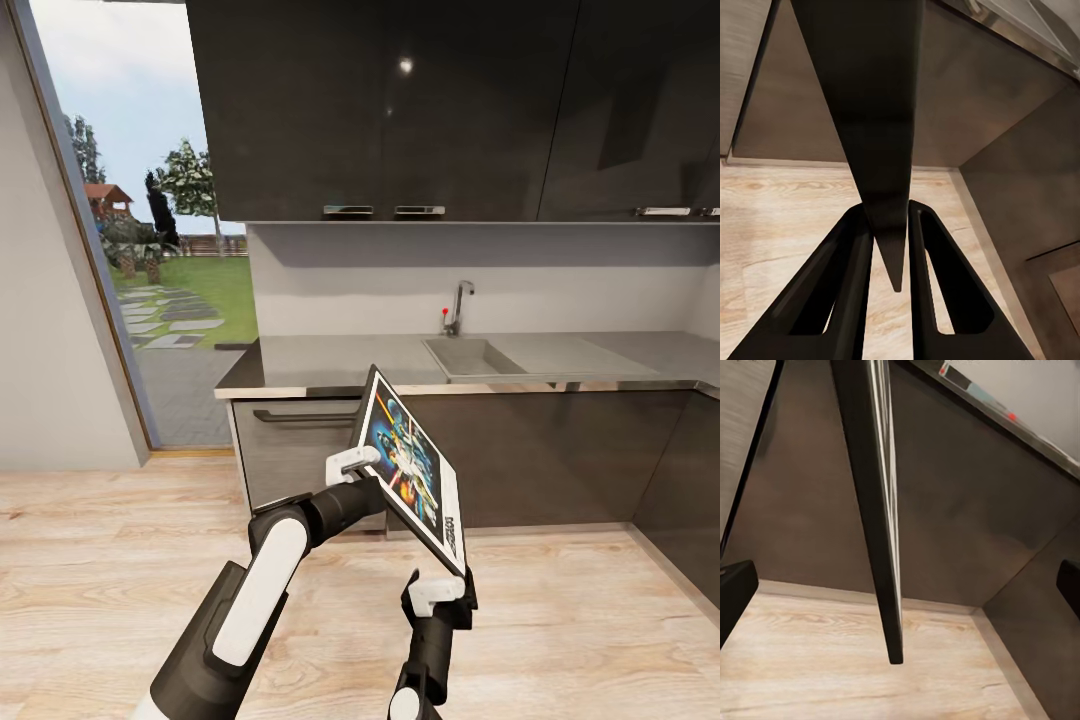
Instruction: Pick up the poster from the kitchen countertop and hang it on one of the wall nails in the kitchen.
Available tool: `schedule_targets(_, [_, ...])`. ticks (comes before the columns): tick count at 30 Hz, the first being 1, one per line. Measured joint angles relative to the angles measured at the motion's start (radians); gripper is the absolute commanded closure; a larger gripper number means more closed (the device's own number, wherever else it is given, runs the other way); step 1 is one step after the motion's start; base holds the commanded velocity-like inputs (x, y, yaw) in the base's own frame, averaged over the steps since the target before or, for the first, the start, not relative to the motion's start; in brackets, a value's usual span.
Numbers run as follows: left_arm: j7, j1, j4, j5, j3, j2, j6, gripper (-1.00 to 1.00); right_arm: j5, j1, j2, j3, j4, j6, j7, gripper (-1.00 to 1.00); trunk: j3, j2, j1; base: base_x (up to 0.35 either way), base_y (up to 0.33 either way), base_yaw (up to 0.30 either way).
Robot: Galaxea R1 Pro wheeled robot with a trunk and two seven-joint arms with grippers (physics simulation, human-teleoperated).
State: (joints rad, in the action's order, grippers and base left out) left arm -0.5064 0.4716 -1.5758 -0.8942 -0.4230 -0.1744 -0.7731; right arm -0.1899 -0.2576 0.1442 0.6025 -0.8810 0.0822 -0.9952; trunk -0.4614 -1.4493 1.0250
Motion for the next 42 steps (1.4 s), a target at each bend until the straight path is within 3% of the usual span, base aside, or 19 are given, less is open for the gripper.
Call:
schedule_targets(6, [0.000,0.000,0.000,0.000,0.000,0.000,0.000,1.00,-0.001,-0.019,0.001,-0.001,0.020,0.001,0.001,-1.00,0.000,0.000,0.000,0.000,0.000,0.000])
schedule_targets(17, [0.000,0.000,0.000,-0.001,-0.048,0.000,0.000,1.00,-0.001,-0.058,0.001,0.000,0.057,0.000,0.001,-1.00,0.000,0.000,0.000,0.000,0.000,0.000])
schedule_targets(42, [0.000,0.000,0.000,0.000,-0.054,0.000,0.000,1.00,-0.001,-0.072,0.009,0.000,0.095,-0.004,0.003,-1.00,0.000,0.000,0.000,0.000,0.000,0.000])
